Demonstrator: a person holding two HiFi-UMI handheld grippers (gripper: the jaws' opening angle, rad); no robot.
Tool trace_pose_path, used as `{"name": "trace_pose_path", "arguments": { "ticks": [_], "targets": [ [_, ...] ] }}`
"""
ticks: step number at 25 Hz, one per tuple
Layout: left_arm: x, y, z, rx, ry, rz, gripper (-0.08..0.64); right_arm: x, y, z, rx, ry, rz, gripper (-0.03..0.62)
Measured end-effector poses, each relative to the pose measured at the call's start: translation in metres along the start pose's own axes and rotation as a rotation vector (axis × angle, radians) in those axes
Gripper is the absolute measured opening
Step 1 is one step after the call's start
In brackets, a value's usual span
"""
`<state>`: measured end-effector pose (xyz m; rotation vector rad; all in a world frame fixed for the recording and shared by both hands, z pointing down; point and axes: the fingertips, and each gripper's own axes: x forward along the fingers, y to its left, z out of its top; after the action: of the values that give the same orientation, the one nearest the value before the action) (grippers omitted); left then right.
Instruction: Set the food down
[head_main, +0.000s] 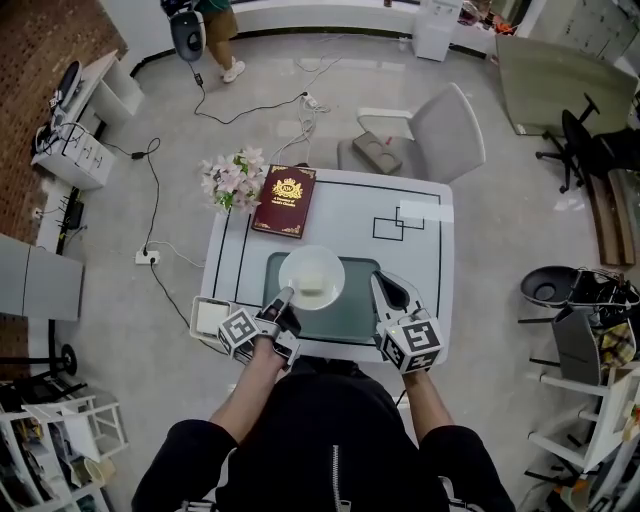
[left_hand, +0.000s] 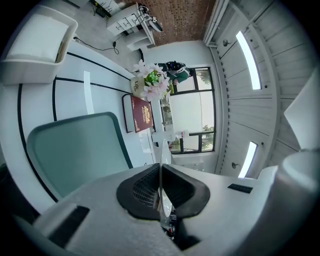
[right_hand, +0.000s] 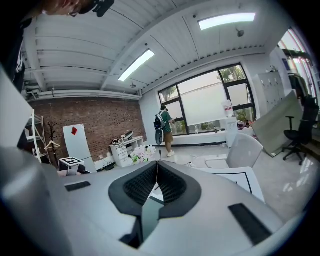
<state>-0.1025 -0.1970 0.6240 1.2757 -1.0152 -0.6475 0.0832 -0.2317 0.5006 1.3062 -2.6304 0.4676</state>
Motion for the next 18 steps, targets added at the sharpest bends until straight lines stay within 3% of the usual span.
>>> {"name": "trace_pose_path", "arguments": {
  "ticks": [5, 18],
  "targets": [
    [0.010, 0.018, 0.004, 0.029, 0.009, -0.002, 0.014, 0.001, 0.006, -0.003, -0.012, 0.013, -0.018, 0.009],
    [0.046, 0.070, -0.021, 0.096, 0.147, 0.070, 0.014, -0.026, 0.001, -0.013, -0.010, 0.029, -0.140, 0.009]
  ]
}}
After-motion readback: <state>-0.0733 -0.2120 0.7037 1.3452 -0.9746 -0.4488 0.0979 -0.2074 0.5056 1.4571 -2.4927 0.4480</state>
